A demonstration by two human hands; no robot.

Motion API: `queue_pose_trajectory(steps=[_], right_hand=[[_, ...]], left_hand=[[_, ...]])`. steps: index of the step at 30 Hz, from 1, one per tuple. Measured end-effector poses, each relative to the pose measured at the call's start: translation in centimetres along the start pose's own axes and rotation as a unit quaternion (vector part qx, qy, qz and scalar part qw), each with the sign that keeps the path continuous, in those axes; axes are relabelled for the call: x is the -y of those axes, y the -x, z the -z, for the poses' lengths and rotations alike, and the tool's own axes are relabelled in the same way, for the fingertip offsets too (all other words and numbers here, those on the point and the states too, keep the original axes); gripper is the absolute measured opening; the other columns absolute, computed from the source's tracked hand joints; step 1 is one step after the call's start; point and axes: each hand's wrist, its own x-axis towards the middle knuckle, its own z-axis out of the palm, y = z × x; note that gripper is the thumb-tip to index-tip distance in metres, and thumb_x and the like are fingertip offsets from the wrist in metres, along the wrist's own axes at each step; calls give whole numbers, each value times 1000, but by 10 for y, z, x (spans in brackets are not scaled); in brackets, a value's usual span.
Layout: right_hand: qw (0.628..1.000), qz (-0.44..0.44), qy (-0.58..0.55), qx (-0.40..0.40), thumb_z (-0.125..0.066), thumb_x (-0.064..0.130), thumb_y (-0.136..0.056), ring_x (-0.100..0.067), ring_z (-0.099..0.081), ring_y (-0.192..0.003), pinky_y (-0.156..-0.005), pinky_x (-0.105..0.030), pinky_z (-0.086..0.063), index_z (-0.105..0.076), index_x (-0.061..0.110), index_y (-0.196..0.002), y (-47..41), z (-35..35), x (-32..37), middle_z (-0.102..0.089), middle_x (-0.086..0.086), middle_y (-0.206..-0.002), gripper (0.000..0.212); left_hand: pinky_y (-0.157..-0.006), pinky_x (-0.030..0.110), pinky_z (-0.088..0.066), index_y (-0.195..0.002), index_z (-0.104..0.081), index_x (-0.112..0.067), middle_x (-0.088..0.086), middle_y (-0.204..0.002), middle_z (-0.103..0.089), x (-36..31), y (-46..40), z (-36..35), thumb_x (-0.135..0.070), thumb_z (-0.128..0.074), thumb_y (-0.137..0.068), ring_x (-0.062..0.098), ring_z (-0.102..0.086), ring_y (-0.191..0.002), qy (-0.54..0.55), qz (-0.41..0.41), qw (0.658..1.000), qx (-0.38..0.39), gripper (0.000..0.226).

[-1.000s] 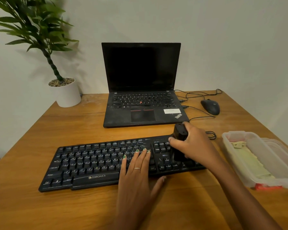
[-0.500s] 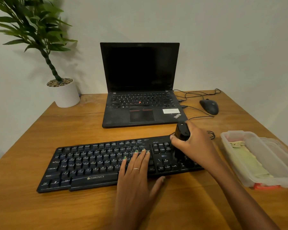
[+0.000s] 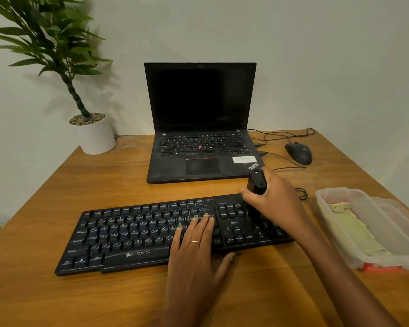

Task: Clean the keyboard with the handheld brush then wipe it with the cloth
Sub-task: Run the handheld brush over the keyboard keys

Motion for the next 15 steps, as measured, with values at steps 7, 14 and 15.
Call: queue_pose_trajectory(steps=[7,14,15], right_hand=[[999,30,-7,-26,-66,36,-85,-8,-58,-71,-55,-18,-45,-51,16,-102,-28,-13,-3,-59,10,-79,30],[996,15,-65,65,-66,29,-84,-13,-60,-65,-51,-24,-52,-53,15,-96,-47,-13,-1,-61,4,-81,23],[995,12,-45,86,-66,29,-84,-14,-61,-62,-47,-23,-50,-53,14,-97,-50,-10,0,-63,1,-83,24]], left_hand=[[-106,39,-23,-133,-53,-18,-2,-133,-58,0,-1,0,-72,-17,-91,15,-55,-123,-2,3,1000,7,77],[-107,38,-22,-133,-53,-19,-3,-134,-58,0,-1,2,-71,-15,-91,14,-54,-123,7,5,1000,8,77],[-107,38,-22,-133,-53,-19,-3,-134,-58,0,0,2,-71,-15,-92,14,-54,-123,6,4,1000,7,77]])
